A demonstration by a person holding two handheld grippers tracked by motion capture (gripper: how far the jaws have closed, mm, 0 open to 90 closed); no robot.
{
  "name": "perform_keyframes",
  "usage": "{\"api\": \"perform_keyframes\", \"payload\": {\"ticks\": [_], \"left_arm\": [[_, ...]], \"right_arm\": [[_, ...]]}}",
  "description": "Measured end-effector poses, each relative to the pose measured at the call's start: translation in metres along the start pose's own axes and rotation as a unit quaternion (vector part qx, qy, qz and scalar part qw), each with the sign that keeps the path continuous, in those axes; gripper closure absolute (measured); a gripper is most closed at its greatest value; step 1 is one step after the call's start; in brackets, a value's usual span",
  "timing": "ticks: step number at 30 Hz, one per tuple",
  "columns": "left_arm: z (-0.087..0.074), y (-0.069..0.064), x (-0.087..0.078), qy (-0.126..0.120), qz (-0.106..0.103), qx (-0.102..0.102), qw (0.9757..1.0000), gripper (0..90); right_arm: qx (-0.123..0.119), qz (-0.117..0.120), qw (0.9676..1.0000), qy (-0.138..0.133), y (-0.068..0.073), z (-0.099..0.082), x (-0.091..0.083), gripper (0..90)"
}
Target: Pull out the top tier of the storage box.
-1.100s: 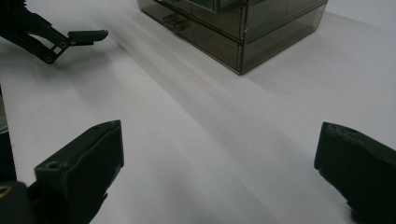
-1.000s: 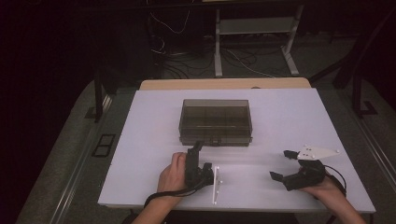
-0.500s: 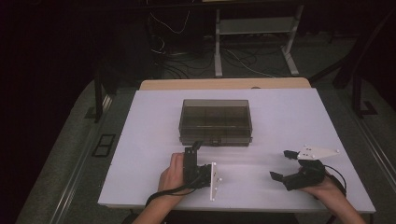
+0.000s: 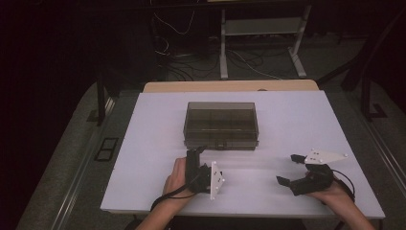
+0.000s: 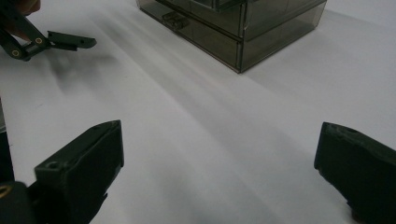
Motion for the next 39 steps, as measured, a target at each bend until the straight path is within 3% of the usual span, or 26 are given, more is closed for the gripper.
{"api": "perform_keyframes", "payload": {"ticks": [4,13,18,20,23,25,28,29,32,35,39], "left_arm": [[-0.0017,0.0,0.0016,-0.008,-0.027,-0.039,0.9988,0.0],[-0.0041,-0.0018,0.0031,-0.01,-0.061,-0.07,0.9956,0.0],[-0.0039,-0.0021,0.0027,-0.016,-0.092,-0.106,0.9901,0.0],[-0.0047,-0.0016,0.0027,-0.016,-0.109,-0.111,0.9877,0.0],[-0.0048,-0.0021,0.0033,-0.022,-0.128,-0.141,0.9814,0.0],[-0.0054,-0.0011,0.0031,-0.023,-0.138,-0.149,0.9789,0.0],[-0.0063,-0.0003,0.0034,-0.022,-0.159,-0.163,0.9733,0.0],[-0.0055,-0.0011,0.0044,-0.029,-0.162,-0.176,0.9706,0.0],[-0.0059,-0.0001,0.0041,-0.031,-0.176,-0.186,0.9662,0.0],[-0.0053,0.0008,0.0038,-0.039,-0.188,-0.206,0.9596,0.0],[-0.0058,0.0016,0.0041,-0.044,-0.203,-0.221,0.9529,0.0]], "right_arm": [[-0.002,0.0,1.0,0.001,0.0003,-0.0002,0.0001,1.0],[-0.002,-0.001,1.0,0.002,0.0008,-0.0004,0.0005,1.0],[-0.002,-0.001,1.0,0.002,0.0008,-0.0004,0.0004,1.0],[-0.003,-0.001,1.0,0.002,0.0008,-0.0004,0.0006,1.0],[-0.003,-0.001,1.0,0.002,0.001,-0.0004,0.0007,1.0],[-0.003,-0.001,1.0,0.002,0.001,-0.0003,0.0006,1.0],[-0.002,-0.001,1.0,0.002,0.0009,-0.0004,0.0006,1.0],[-0.002,-0.001,1.0,0.003,0.0009,-0.0004,0.0006,1.0],[-0.003,0.0,1.0,0.002,0.0014,-0.0004,0.0009,1.0],[-0.003,0.0,1.0,0.002,0.0015,-0.0004,0.001,1.0],[-0.003,-0.001,1.0,0.002,0.0014,-0.0004,0.001,0.9]]}}
Point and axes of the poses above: each handheld gripper's, and its own axes: x roughly forward along the jaws, z roughly out of its top, y roughly to its left, the point moved 5 cm from there along x, roughly forward along the jaws, and after that the axes turned 3 degrees about y, right-handed, at the moved point
